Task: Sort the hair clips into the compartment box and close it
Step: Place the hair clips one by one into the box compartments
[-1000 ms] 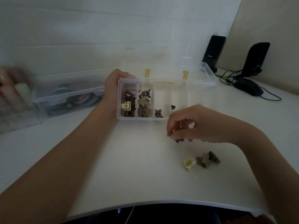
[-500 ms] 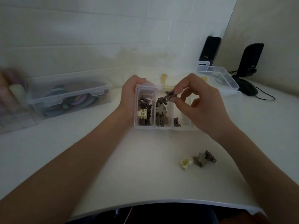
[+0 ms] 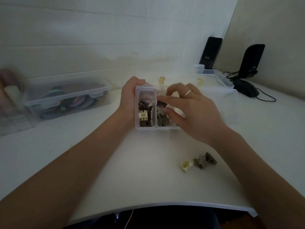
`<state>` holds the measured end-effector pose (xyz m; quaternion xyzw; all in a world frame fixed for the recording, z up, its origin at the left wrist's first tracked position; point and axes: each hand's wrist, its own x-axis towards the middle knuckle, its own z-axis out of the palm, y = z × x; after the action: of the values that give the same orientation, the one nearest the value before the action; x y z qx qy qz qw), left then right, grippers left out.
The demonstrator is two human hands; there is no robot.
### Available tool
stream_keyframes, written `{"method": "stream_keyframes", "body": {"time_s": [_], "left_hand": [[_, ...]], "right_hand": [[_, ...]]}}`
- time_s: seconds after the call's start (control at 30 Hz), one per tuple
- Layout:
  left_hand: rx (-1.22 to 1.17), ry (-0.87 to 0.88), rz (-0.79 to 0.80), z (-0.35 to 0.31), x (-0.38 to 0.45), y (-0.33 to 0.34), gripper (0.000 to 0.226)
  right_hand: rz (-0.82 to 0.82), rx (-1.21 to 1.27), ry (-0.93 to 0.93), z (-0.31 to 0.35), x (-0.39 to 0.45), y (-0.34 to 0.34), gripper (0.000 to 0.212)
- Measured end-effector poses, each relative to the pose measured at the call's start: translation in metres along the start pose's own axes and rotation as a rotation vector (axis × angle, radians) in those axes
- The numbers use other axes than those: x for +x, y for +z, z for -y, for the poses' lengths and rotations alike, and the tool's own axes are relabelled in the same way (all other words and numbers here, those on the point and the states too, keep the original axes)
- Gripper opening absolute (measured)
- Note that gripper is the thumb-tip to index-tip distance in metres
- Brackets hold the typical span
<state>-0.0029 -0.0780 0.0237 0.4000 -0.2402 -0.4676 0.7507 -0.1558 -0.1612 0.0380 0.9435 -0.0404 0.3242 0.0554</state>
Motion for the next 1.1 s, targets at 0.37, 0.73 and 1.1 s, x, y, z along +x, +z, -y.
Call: {"method": "stream_keyframes", "body": {"time_s": [0.37, 0.73, 1.1], "left_hand": [[-0.076, 0.173, -0.337, -0.007, 0.005, -0.015, 0.018], [-0.202, 0.289, -0.311, -0.025, 0.004, -0.019, 0.054], [-0.185, 0.317, -0.266, -0.023, 0.002, -0.012, 0.060]], "right_hand": [[0.020, 0.598, 0.123, -0.001, 0.001, -0.026, 0.021], [1.002, 0.476, 0.138, 0.017, -0.006, -0.035, 0.052], [0.754, 0.606, 0.176, 0.012, -0.005, -0.027, 0.020]]}}
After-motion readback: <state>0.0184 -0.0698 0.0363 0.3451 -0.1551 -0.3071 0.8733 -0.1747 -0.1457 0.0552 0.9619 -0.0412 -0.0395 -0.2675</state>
